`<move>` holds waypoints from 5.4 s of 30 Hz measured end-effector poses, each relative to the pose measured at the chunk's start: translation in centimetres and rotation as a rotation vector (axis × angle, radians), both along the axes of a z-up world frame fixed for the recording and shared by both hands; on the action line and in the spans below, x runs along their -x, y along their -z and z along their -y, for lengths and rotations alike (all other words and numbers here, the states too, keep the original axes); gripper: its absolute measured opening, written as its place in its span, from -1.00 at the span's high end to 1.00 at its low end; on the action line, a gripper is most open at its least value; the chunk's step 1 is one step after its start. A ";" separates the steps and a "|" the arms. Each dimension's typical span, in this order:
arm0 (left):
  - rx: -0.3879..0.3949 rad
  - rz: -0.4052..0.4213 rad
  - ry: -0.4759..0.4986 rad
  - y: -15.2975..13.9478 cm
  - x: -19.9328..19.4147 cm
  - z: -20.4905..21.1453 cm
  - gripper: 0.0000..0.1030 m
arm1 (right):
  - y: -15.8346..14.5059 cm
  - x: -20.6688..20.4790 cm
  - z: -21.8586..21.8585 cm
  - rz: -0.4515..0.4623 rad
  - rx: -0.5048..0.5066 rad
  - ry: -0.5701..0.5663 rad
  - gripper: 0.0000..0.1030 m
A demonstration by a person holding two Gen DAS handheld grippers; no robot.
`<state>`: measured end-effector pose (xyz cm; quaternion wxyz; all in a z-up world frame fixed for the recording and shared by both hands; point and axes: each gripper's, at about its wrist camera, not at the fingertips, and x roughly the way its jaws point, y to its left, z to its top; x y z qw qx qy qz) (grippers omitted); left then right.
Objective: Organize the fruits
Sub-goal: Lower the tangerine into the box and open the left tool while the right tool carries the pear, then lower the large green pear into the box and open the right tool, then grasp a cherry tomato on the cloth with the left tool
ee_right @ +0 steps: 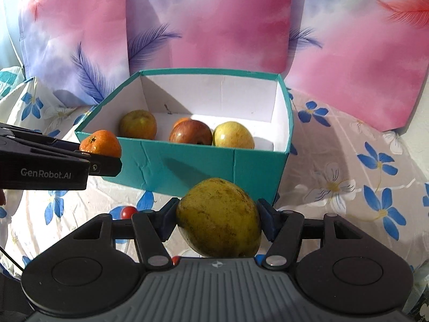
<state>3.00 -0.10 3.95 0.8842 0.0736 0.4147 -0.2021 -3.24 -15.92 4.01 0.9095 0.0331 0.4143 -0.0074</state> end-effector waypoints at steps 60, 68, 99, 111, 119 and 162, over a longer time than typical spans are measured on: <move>-0.131 -0.006 -0.150 2.7 -7.1 1.4 -0.81 | -1.8 -6.1 2.1 0.129 0.023 0.082 -0.21; -0.072 0.040 -0.180 0.0 -3.6 -0.3 -0.88 | -1.9 -6.5 1.7 0.149 0.033 0.082 -0.21; -0.094 -0.149 -0.249 4.7 0.2 -3.8 -0.88 | 1.1 -8.7 0.6 0.093 0.102 0.052 -0.21; -0.113 -0.159 -0.248 5.2 0.0 -3.0 -0.88 | 1.1 -8.9 0.4 0.114 0.162 0.031 -0.21; -0.123 -0.157 -0.240 5.5 0.0 -2.7 -0.88 | -0.2 -7.6 0.7 0.155 0.133 0.027 -0.35; -0.074 -0.197 -0.016 10.9 -0.1 0.3 0.07 | 0.7 1.2 0.2 0.197 0.089 -0.017 -1.00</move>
